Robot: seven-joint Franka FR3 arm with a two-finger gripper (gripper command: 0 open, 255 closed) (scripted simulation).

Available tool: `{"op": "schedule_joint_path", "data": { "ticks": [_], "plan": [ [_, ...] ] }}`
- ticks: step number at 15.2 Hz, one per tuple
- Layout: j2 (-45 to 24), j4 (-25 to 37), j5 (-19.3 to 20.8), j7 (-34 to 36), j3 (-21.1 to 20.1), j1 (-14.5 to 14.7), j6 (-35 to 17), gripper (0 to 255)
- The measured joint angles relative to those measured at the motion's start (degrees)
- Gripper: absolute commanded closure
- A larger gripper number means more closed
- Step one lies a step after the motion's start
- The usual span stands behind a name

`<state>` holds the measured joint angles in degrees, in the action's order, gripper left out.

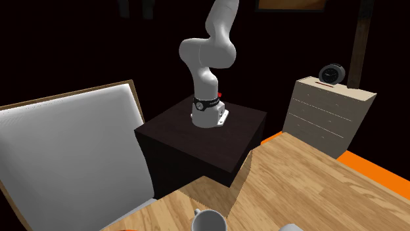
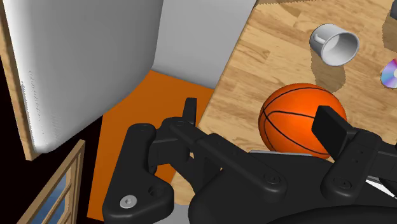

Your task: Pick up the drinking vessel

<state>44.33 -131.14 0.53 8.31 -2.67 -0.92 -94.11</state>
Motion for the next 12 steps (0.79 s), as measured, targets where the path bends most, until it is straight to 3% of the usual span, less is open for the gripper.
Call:
{"op": "schedule_joint_path", "data": {
  "ticks": [4, 12],
  "plan": [
    [-0.6, -2.6, -0.8, 1.8, -1.8, 0.5, -3.1, 0],
    [-5.7, -10.1, -3.6, 9.0, -8.9, 2.5, -15.3, 0]
  ]
}}
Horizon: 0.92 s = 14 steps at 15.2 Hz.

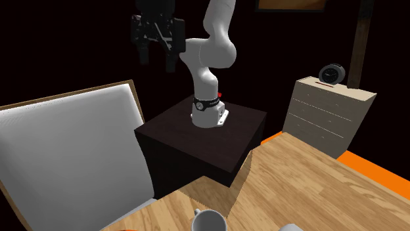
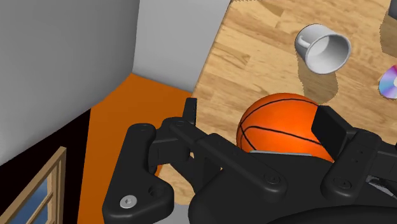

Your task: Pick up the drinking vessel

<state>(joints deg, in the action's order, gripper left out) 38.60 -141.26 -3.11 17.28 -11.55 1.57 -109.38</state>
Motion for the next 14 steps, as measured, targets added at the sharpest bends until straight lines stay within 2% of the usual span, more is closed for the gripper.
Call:
{"op": "schedule_joint_path", "data": {
  "ticks": [9, 14],
  "plan": [
    [-11.7, -3.7, -0.8, 9.1, -8.7, 1.1, -14.9, 0],
    [-22.9, -2.0, 2.7, 16.4, -14.4, -0.1, -23.5, 0]
  ]
}}
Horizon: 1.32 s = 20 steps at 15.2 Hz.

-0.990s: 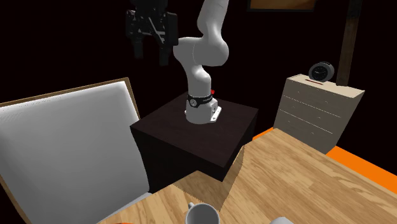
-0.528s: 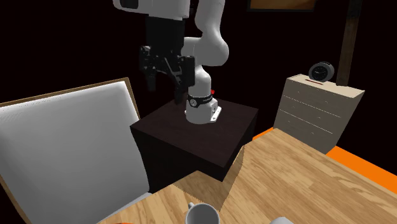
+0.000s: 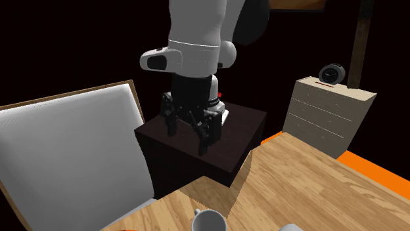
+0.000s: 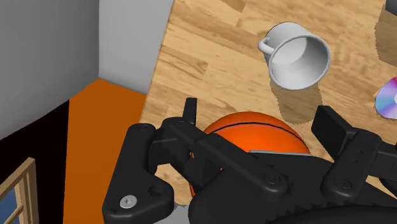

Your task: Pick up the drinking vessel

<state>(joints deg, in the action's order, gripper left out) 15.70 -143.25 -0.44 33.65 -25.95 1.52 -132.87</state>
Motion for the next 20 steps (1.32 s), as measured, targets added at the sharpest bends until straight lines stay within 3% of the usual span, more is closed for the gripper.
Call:
{"op": "schedule_joint_path", "data": {
  "ticks": [4, 9, 15, 20],
  "plan": [
    [-8.7, 2.0, 5.5, 7.5, -3.8, -0.9, -5.3, 0],
    [-21.7, 7.0, 17.4, 19.1, -5.3, -0.5, -9.9, 0],
    [-36.9, 16.1, 30.4, 31.4, -1.4, 5.9, -11.7, 0],
    [-42.2, 18.7, 34.5, 35.4, 1.0, 8.9, -13.2, 0]
  ]
}}
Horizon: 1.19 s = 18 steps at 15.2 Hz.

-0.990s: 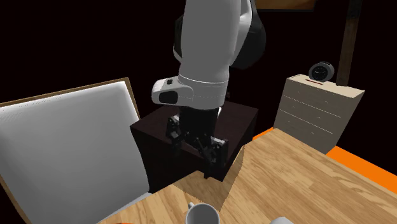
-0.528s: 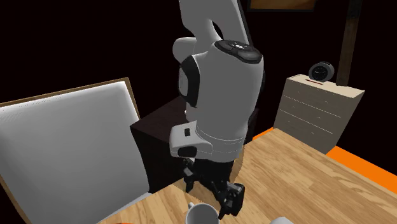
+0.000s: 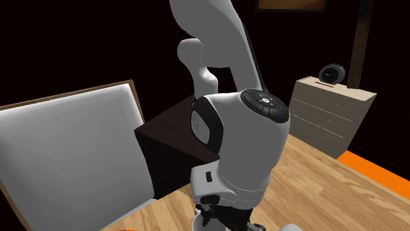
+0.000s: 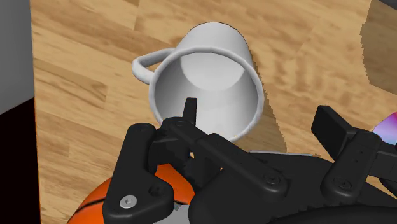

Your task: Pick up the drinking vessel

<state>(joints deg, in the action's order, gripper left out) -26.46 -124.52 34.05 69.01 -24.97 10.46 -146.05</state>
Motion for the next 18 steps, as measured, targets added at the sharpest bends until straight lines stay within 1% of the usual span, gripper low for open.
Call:
{"op": "schedule_joint_path", "data": {
  "ticks": [4, 5, 15, 18],
  "plan": [
    [-2.8, 0.7, 2.4, 2.0, 1.8, 1.4, -1.8, 0],
    [-3.0, 0.8, 2.7, 2.2, 1.9, 1.5, -2.0, 255],
    [-3.3, 0.8, 2.9, 2.3, 2.1, 1.6, -2.2, 255],
    [-2.0, 0.6, 1.7, 1.3, 1.3, 0.9, -1.2, 255]
  ]
}}
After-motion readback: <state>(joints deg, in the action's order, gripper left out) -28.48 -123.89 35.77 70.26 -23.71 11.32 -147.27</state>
